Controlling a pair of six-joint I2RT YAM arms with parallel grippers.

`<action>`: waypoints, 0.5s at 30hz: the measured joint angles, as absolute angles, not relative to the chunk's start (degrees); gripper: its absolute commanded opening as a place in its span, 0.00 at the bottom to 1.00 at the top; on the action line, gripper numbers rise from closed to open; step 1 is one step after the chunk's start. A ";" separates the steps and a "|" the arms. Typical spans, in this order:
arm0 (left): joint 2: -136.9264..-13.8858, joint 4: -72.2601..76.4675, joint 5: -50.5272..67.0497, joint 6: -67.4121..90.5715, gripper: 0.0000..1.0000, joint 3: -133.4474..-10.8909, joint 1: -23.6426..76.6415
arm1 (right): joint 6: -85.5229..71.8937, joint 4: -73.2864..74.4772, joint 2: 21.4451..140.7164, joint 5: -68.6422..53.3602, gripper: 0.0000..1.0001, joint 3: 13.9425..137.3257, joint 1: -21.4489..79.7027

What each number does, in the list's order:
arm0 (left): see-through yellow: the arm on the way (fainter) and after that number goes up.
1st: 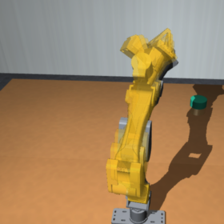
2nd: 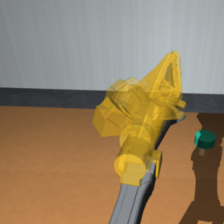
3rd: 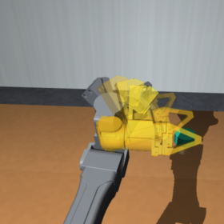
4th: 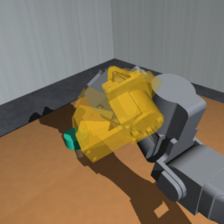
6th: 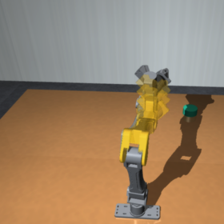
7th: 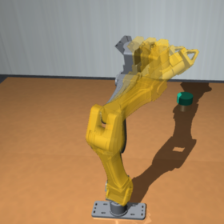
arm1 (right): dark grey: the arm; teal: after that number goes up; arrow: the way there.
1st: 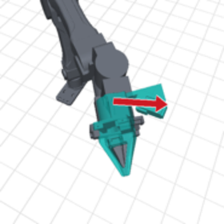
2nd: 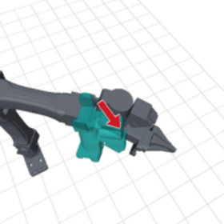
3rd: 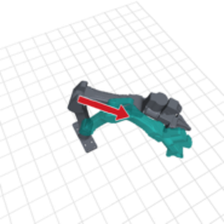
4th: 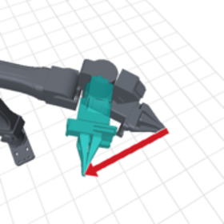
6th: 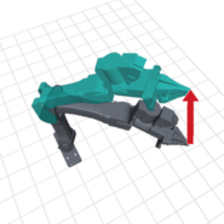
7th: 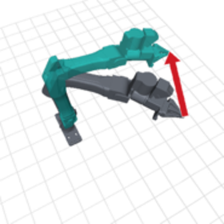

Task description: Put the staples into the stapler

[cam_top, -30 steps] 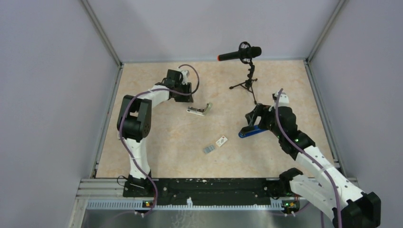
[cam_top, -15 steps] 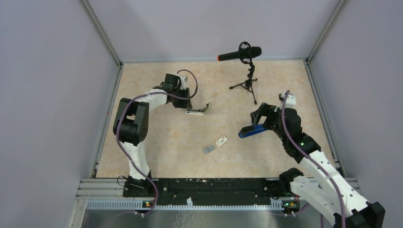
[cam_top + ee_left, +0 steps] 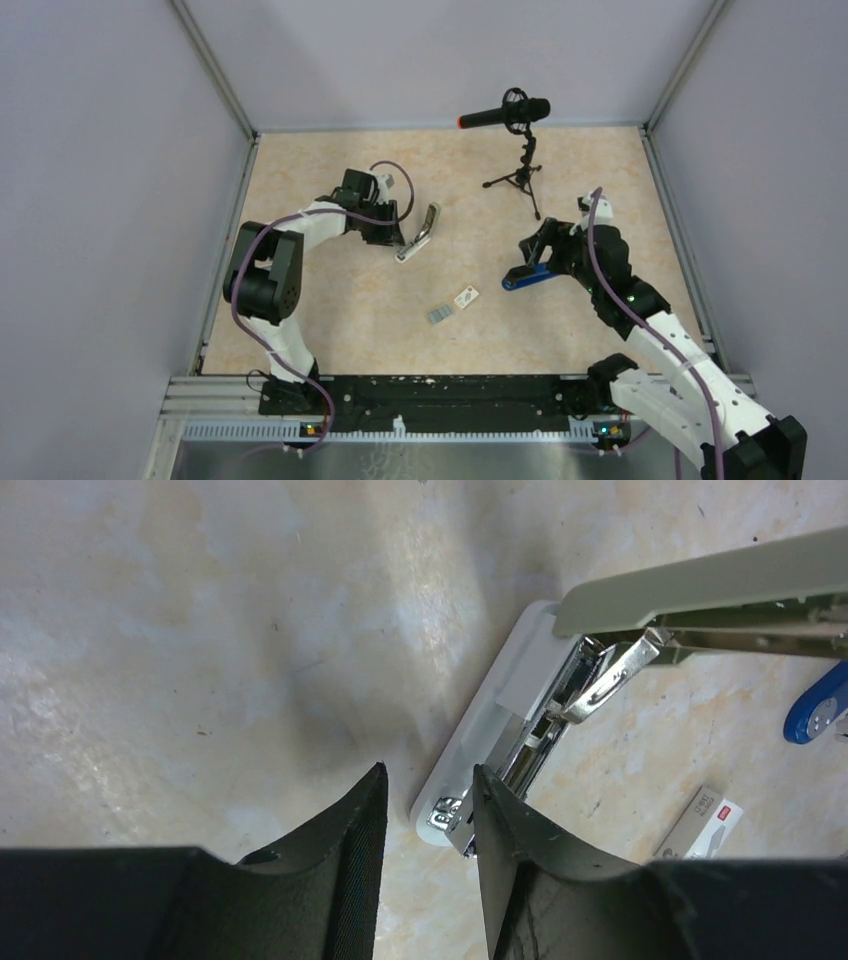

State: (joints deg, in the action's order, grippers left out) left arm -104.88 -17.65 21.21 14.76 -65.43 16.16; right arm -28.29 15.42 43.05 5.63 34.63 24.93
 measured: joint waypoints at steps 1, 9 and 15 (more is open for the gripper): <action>-104.38 -17.67 21.28 14.96 0.42 -64.90 16.19 | -28.56 15.25 43.31 4.91 0.76 34.63 24.93; -94.87 -17.85 19.77 16.60 0.70 -60.93 16.23 | -32.12 12.69 46.87 2.22 0.68 34.61 27.90; -83.20 -16.97 17.67 16.23 0.98 -59.70 16.23 | -34.39 11.27 50.96 4.78 0.67 34.61 36.47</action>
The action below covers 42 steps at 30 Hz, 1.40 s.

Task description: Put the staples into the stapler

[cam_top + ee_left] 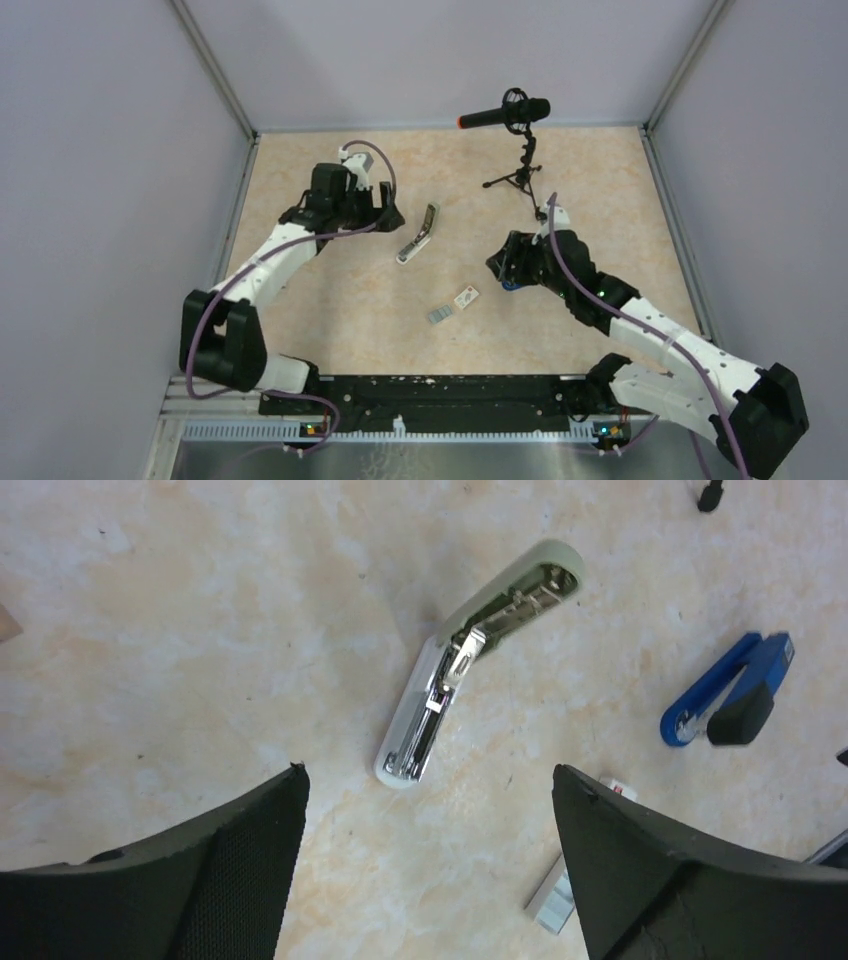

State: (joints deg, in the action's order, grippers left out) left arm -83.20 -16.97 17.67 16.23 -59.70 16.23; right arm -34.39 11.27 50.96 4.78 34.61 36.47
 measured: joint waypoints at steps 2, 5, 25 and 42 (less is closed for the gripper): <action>-78.94 -16.71 17.41 15.75 0.99 -57.95 16.23 | -34.81 10.28 52.73 6.63 0.67 34.61 40.03; -72.47 -16.45 16.88 15.22 0.99 -54.70 16.23 | -35.18 8.91 56.03 9.58 0.67 34.68 45.21; -43.86 -20.16 3.44 20.93 0.99 -37.63 16.27 | -34.44 6.00 82.96 16.88 0.46 45.23 62.94; -43.40 -20.69 4.08 21.10 0.99 -35.62 16.27 | -33.58 9.61 91.39 19.31 0.38 50.02 65.91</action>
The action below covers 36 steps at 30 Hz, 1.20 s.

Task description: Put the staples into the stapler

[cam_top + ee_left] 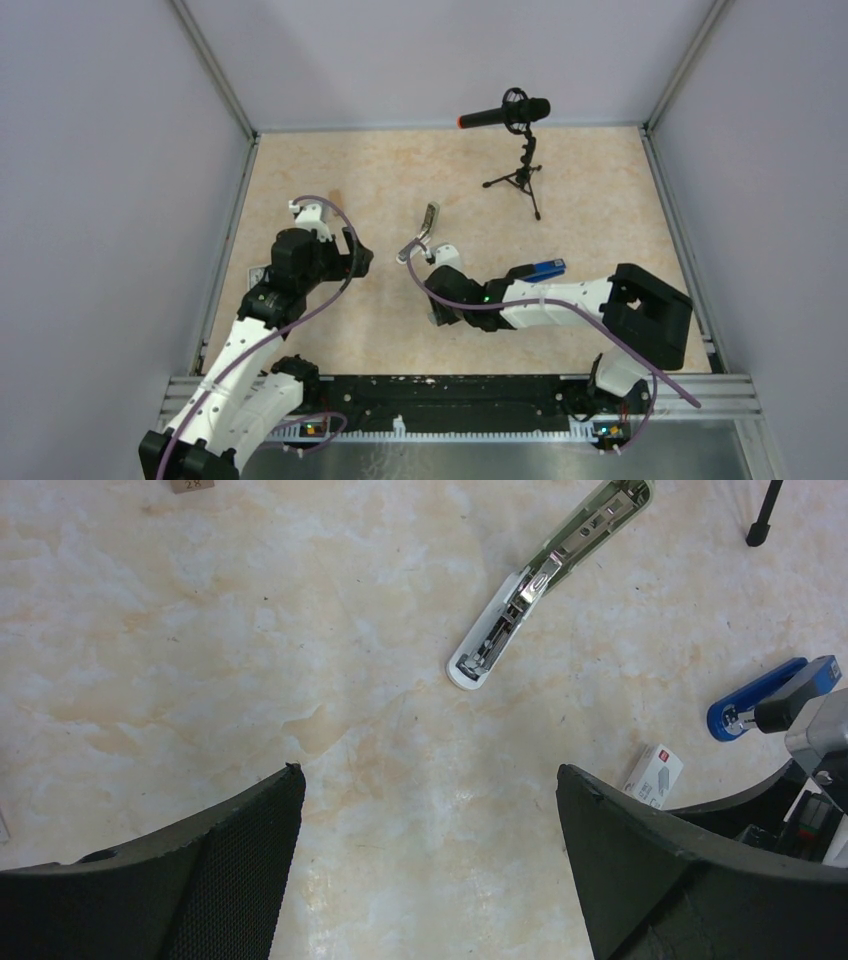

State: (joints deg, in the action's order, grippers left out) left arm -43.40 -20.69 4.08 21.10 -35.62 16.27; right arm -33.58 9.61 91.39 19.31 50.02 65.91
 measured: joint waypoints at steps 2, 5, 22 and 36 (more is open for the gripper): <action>-43.40 -20.64 4.08 21.10 0.99 -35.62 16.27 | -33.56 9.89 91.92 19.31 0.38 50.09 65.91; -43.42 -20.62 4.08 21.10 0.99 -35.62 16.27 | -33.52 10.26 92.31 19.29 0.38 50.43 65.91; -43.79 -20.62 4.08 21.12 0.99 -35.62 16.27 | -33.39 9.85 93.51 17.93 0.36 50.70 65.95; -43.79 -20.62 4.05 21.10 0.99 -35.62 16.27 | -33.04 11.16 95.33 18.72 0.28 52.21 65.95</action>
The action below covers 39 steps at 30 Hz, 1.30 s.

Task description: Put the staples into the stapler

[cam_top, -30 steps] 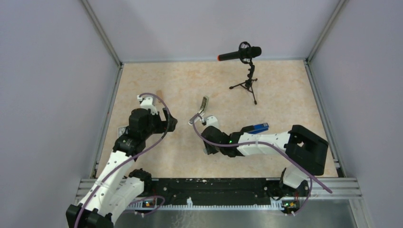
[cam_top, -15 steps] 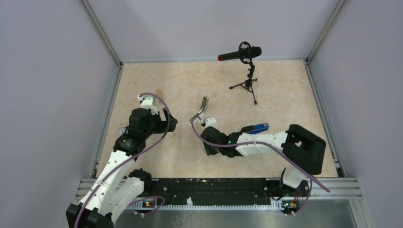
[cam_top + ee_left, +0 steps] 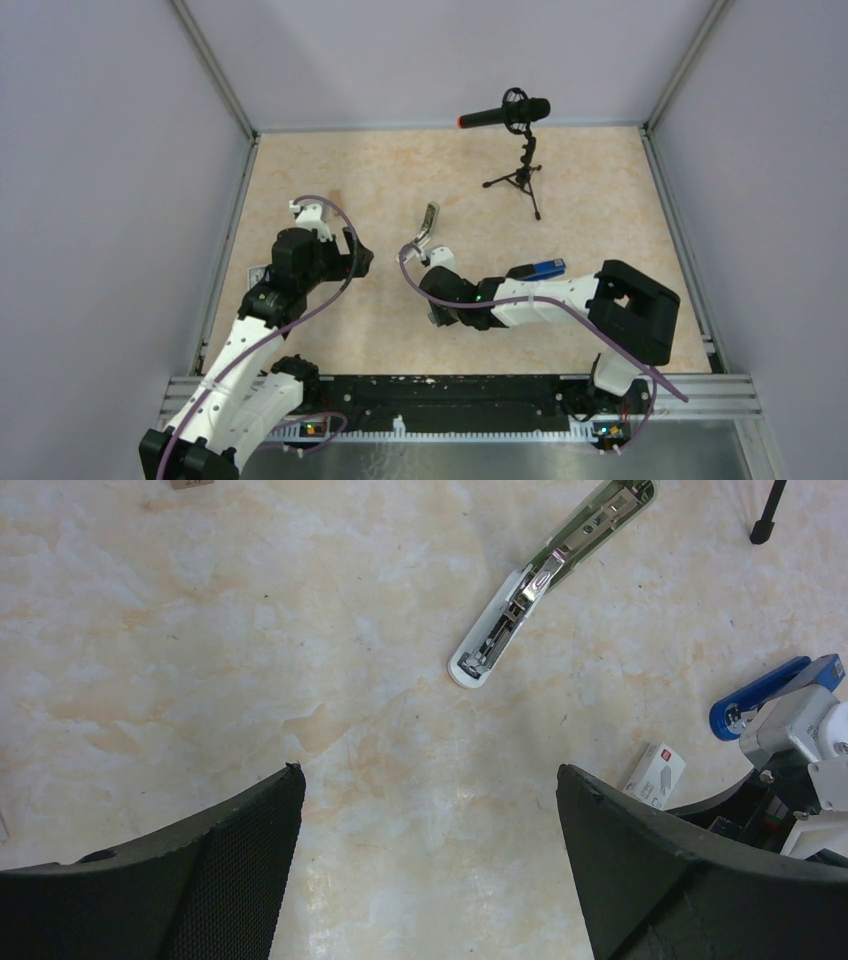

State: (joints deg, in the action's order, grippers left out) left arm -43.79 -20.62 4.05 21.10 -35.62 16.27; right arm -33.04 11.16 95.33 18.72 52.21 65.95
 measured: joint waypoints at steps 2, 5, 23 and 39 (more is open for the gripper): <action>-43.79 -20.62 4.05 21.10 0.99 -35.62 16.27 | -33.04 11.38 95.33 18.90 0.27 52.21 65.95; -43.79 -20.62 4.05 21.10 0.99 -35.62 16.27 | -33.06 11.49 95.33 18.98 0.26 52.21 65.95; -43.79 -20.62 4.01 21.10 0.99 -35.62 16.27 | -33.10 11.38 95.33 18.72 0.25 52.21 66.00; -43.79 -20.62 4.01 21.10 0.99 -35.62 16.27 | -33.47 11.49 95.33 18.44 0.19 52.21 66.00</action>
